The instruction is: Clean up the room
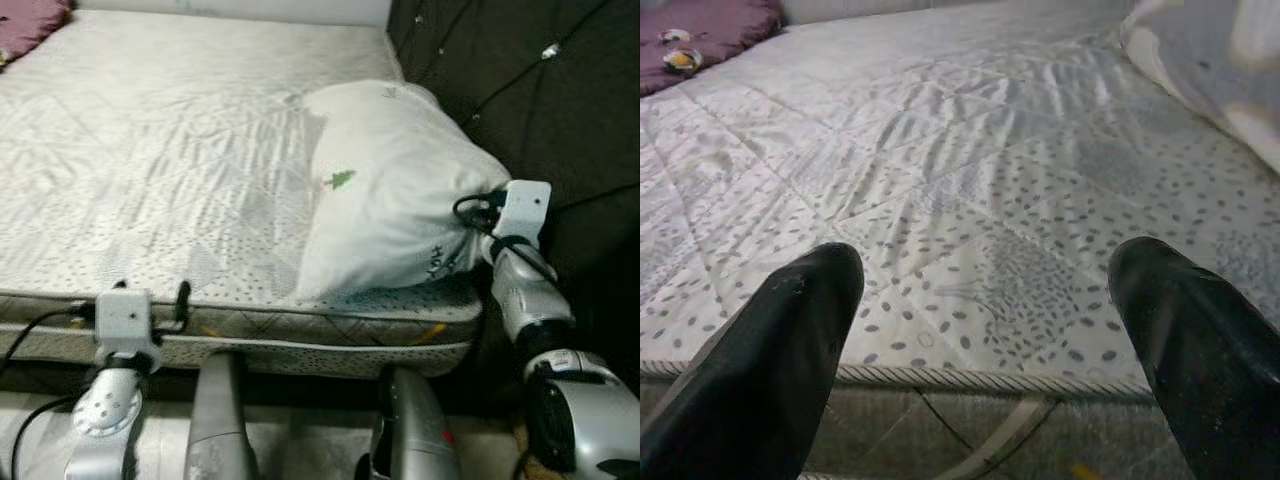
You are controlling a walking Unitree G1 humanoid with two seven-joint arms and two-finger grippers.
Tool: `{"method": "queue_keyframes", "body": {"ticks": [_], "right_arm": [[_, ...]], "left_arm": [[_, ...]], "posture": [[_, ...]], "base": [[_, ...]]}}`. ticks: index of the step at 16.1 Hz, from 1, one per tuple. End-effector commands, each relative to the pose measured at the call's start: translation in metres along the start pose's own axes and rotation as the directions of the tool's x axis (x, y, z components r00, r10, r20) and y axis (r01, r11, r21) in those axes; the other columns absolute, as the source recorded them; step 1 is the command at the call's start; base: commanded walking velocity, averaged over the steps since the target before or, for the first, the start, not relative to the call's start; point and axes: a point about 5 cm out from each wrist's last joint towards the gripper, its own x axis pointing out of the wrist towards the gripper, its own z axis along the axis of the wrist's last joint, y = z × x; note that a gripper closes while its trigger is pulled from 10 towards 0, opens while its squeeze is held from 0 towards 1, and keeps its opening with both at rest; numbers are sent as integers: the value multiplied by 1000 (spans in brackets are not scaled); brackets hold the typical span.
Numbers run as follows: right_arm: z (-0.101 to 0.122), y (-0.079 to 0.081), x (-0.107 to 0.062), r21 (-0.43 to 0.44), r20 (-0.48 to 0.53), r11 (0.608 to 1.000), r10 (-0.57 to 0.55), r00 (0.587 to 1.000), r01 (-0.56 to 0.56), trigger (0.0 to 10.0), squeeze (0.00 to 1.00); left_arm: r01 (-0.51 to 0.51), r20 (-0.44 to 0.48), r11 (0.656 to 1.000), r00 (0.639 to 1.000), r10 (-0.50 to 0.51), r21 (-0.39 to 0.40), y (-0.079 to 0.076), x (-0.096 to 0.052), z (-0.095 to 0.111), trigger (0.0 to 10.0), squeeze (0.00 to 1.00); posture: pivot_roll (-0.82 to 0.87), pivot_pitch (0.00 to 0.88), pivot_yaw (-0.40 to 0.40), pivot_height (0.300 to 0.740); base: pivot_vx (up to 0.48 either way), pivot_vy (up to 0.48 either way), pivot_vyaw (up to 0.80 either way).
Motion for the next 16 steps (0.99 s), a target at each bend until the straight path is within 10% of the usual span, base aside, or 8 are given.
{"method": "queue_keyframes", "body": {"ticks": [1,4,11,16], "right_arm": [[35,-51,1,-63,171,982,-165,971,178,0,0],[-5,-86,-34,-77,140,963,-247,959,259,0,0],[-56,-31,-142,-196,58,978,78,995,-65,0,0],[-45,-3,-147,-158,69,971,190,979,-177,0,0]], "left_arm": [[-16,-6,1000,1000,16,12,3,-1,-3,10000,0],[3,-15,1000,1000,-3,4,-4,-4,-7,10000,0],[13,2,1000,1000,-13,17,-1,6,-2,10000,0],[21,6,1000,1000,-21,23,0,3,0,10000,0]], "posture": [[57,0,-49,528],[29,0,-40,528],[11,0,-33,528],[21,0,-27,528]], "base": [[0,0,0],[0,0,0],[0,0,0],[0,0,0]]}}
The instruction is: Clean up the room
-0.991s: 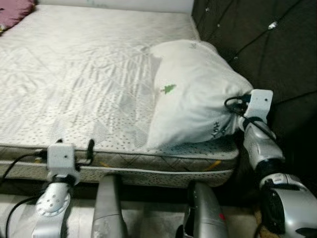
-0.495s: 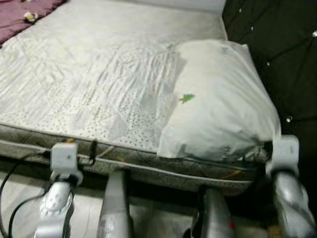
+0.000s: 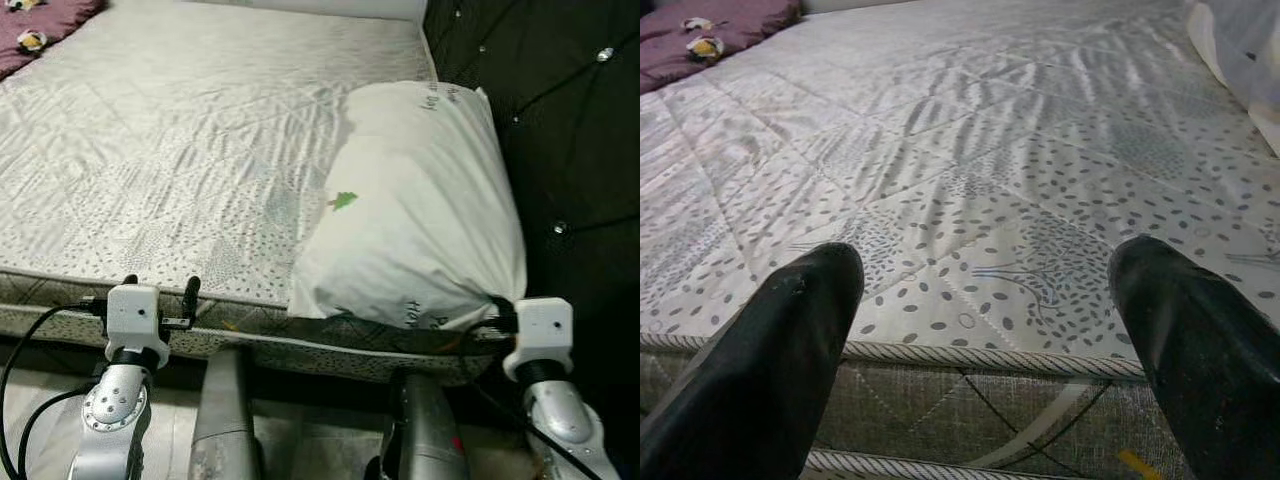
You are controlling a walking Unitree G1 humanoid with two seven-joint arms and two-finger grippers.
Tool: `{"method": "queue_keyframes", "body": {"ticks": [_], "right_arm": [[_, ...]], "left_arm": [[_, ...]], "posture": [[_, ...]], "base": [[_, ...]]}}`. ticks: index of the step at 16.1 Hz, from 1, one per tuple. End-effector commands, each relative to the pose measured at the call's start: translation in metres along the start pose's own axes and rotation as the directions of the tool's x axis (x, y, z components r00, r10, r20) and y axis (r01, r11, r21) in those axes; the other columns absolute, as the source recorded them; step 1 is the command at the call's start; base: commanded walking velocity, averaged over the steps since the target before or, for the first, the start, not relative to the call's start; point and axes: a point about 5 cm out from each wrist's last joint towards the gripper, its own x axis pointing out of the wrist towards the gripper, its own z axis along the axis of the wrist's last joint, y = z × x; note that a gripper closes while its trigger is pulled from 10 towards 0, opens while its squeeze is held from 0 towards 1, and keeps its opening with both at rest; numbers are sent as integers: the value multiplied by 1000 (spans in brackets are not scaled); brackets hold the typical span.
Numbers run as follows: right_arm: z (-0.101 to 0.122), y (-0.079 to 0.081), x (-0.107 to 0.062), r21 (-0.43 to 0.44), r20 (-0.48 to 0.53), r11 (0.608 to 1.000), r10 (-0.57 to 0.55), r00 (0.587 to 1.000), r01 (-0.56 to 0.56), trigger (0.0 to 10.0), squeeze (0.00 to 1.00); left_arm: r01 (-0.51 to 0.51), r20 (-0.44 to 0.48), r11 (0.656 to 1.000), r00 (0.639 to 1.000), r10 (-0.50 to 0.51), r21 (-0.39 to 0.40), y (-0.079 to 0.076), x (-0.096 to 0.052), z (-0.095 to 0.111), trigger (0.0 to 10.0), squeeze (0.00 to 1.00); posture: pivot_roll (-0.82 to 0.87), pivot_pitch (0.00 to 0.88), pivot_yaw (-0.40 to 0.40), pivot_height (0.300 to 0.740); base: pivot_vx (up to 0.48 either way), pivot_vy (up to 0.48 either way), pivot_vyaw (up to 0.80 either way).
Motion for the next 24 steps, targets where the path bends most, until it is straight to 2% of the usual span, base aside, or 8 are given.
{"method": "queue_keyframes", "body": {"ticks": [1,11,12,13,16,17,22,24], "right_arm": [[5,7,-4,1,12,999,37,999,-37,0,0],[45,-51,106,91,-32,996,-4,999,7,0,0],[47,-53,109,105,-30,994,-15,999,18,2471,0],[44,-48,108,113,-33,994,-1,999,4,8784,0],[28,-27,93,166,-38,986,43,998,-36,10000,20],[23,-18,81,200,-18,977,72,997,-67,10000,1000],[7,-5,46,66,38,994,86,996,-88,10000,1000],[-20,-25,22,45,-58,999,19,998,-16,10000,1000]], "left_arm": [[-1,4,1000,1000,1,12,2,-1,3,10000,0],[-57,-38,997,998,55,-57,-3,2,3,10000,0],[-68,-32,995,997,66,-78,-3,4,5,10000,0],[-64,-23,995,998,63,-74,-4,4,7,10000,0],[-62,-32,995,998,60,-80,-8,1,7,10000,0],[-81,-39,991,996,77,-110,-8,-1,10,10000,0],[-63,-65,992,996,56,-108,-12,-3,7,10000,0],[-48,-67,994,997,41,-103,-14,2,10,10000,0]], "posture": [[21,0,-27,528],[37,0,-37,528],[39,0,-41,528],[42,0,-43,528],[39,0,-50,528],[41,0,-57,528],[27,0,-58,528],[20,0,-58,528]], "base": [[0,0,0],[0,0,0],[0,0,0],[0,0,0],[0,0,0],[0,0,0],[0,0,0],[0,0,0]]}}
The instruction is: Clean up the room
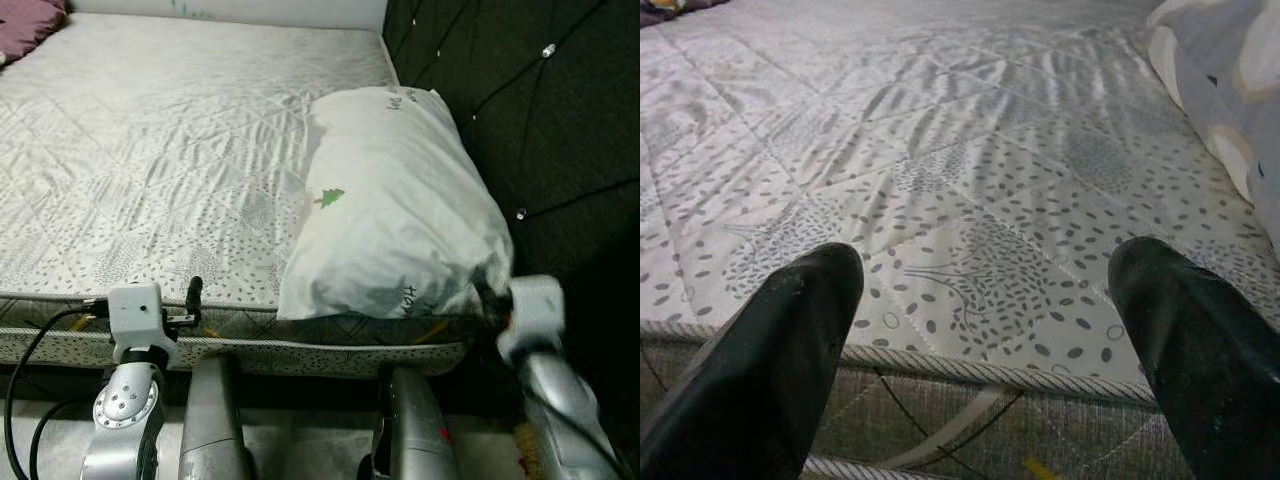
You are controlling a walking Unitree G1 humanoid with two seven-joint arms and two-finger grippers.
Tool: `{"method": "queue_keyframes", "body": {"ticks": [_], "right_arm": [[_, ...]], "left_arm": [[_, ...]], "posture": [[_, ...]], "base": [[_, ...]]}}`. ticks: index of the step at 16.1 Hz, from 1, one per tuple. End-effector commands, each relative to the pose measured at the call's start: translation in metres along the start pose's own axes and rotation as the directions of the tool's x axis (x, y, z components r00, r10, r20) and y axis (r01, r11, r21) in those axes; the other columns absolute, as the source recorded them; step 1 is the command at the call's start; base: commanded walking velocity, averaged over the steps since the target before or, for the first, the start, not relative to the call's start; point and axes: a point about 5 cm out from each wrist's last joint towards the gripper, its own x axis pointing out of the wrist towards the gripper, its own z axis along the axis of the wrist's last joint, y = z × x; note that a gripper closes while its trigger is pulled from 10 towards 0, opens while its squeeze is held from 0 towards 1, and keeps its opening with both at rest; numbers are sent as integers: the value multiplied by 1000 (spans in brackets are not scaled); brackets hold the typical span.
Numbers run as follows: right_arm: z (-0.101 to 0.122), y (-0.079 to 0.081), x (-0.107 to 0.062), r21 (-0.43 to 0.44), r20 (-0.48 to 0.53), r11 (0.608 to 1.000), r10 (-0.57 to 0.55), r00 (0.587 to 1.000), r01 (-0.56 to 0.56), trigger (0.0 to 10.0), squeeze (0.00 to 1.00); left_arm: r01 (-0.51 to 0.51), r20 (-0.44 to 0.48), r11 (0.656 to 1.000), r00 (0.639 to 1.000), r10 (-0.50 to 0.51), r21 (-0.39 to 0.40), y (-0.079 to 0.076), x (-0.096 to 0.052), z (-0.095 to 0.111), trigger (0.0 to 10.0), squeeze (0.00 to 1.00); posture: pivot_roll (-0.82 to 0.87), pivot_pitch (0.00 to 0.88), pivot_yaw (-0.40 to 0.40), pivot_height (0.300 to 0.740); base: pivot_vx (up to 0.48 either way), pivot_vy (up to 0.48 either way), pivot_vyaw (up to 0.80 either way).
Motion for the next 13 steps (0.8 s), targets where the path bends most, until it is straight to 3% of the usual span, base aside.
{"method": "queue_keyframes", "body": {"ticks": [1,3,5,8,10,11,13], "right_arm": [[9,-11,-3,-53,49,999,-12,999,15,10000,1000],[21,-17,-10,-173,134,985,-7,991,30,10000,1000],[43,-17,-4,-117,206,992,-25,978,50,10000,1000],[82,-3,2,-130,349,990,0,937,49,10000,1000],[100,30,4,-117,412,987,147,899,-108,10000,1000],[101,34,5,-112,412,985,169,896,-134,10000,1000],[95,83,37,-8,268,942,325,907,-336,10000,1000]], "left_arm": [[16,-5,999,1000,-16,31,-1,3,2,10000,0],[17,-2,999,1000,-17,34,0,3,1,10000,0],[22,-4,999,1000,-22,34,-2,2,0,10000,0],[26,-4,999,1000,-26,41,-3,0,-2,10000,0],[32,4,999,999,-33,44,-4,0,-1,10000,0],[33,4,998,999,-33,44,-4,0,-1,10000,0],[49,5,998,999,-49,39,-5,4,1,10000,0]], "posture": [[17,0,-59,528],[4,0,-61,528],[5,0,-68,528],[13,0,-78,528],[24,0,-78,528],[24,0,-78,528],[31,0,-80,528]], "base": [[0,0,0],[0,0,0],[0,0,0],[0,0,0],[0,0,0],[0,0,0],[0,0,0]]}}
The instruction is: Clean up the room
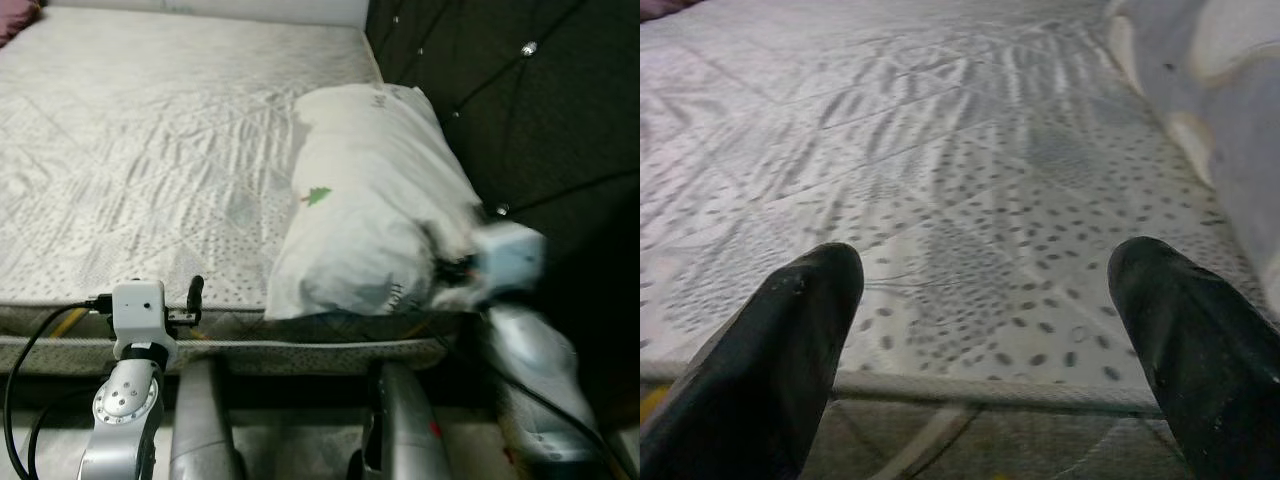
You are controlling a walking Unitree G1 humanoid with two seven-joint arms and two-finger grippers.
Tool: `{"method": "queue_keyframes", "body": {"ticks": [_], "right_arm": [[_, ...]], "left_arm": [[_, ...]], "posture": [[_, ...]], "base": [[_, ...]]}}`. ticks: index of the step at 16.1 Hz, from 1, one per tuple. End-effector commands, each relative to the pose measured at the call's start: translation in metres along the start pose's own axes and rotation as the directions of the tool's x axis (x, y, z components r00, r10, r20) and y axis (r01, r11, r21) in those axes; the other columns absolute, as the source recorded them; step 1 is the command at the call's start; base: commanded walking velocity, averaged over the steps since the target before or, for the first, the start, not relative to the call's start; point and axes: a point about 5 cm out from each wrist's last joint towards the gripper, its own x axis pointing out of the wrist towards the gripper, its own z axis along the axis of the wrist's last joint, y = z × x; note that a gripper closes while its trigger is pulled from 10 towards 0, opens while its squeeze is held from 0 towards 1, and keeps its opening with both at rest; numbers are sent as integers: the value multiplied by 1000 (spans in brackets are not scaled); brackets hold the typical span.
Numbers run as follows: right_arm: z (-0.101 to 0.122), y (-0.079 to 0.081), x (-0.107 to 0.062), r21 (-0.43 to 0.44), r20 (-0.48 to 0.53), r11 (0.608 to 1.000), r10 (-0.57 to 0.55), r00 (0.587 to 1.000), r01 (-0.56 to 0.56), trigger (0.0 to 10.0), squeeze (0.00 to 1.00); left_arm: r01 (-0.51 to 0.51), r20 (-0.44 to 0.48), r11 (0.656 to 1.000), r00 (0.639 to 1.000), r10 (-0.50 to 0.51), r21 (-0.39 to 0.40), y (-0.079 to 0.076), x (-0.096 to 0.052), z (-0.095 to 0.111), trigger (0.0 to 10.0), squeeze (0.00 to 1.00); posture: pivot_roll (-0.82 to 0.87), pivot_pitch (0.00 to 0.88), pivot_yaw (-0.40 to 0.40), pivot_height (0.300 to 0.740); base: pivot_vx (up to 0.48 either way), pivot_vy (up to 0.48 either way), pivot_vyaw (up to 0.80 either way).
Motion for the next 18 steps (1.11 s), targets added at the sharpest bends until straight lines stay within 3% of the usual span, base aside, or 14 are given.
{"method": "queue_keyframes", "body": {"ticks": [1,3,4,5,6,7,8,9,10,12,13,14,16,18], "right_arm": [[-17,8,5,34,-118,998,56,991,-52,10000,1000],[-45,31,21,183,-298,978,152,942,-100,10000,1000],[-65,47,18,230,-401,964,222,889,-137,10000,1000],[-74,53,15,245,-444,958,247,861,-149,10000,1000],[-75,53,17,256,-435,958,232,870,-127,10000,1000],[-69,52,20,286,-382,954,195,903,-85,10000,1000],[-49,46,27,335,-250,942,122,960,-32,10000,1000],[-43,46,28,344,-223,938,120,968,-37,10000,1000],[-13,41,34,343,-51,938,80,996,-57,10000,1000],[-4,38,36,272,-25,961,56,998,-47,10000,1000],[9,36,40,233,29,970,67,997,-72,10000,0],[25,31,42,227,113,971,56,992,-80,10000,0],[22,28,43,283,108,958,22,994,-52,10000,0],[12,26,43,306,65,952,-9,998,-11,10000,0]], "left_arm": [[20,11,1000,1000,-20,-8,-4,3,4,10000,0],[20,29,999,999,-19,-26,-7,8,9,10000,0],[25,29,1000,999,-24,-20,-10,8,9,10000,0],[26,30,1000,999,-26,-17,-11,8,10,10000,0],[30,39,999,999,-29,-21,-12,9,10,10000,0],[19,54,1000,998,-19,-12,-12,10,11,10000,0],[-32,58,999,998,34,-38,-7,14,13,10000,0],[-42,57,998,997,45,-54,-6,14,14,10000,0],[-38,83,997,996,43,-66,-7,17,19,10000,0],[12,124,998,992,-4,-67,-12,18,22,10000,0],[17,111,997,994,-9,-72,-16,21,20,10000,0],[33,117,997,993,-25,-66,-20,24,22,10000,0],[84,142,994,987,-73,-70,-27,26,22,10000,0],[73,137,994,989,-60,-87,-32,27,22,10000,0]], "posture": [[34,0,-79,528],[55,0,-91,528],[60,0,-98,528],[61,0,-101,528],[62,0,-104,528],[64,0,-107,528],[63,0,-106,528],[63,0,-106,528],[53,0,-97,528],[45,0,-88,528],[36,0,-85,528],[20,0,-75,533],[15,0,-71,558],[20,0,-69,578]], "base": [[0,0,0],[0,0,0],[0,0,0],[0,0,0],[0,0,0],[0,0,0],[0,0,0],[0,0,0],[0,0,0],[0,0,0],[0,0,0],[0,0,0],[0,0,0],[0,0,0]]}}
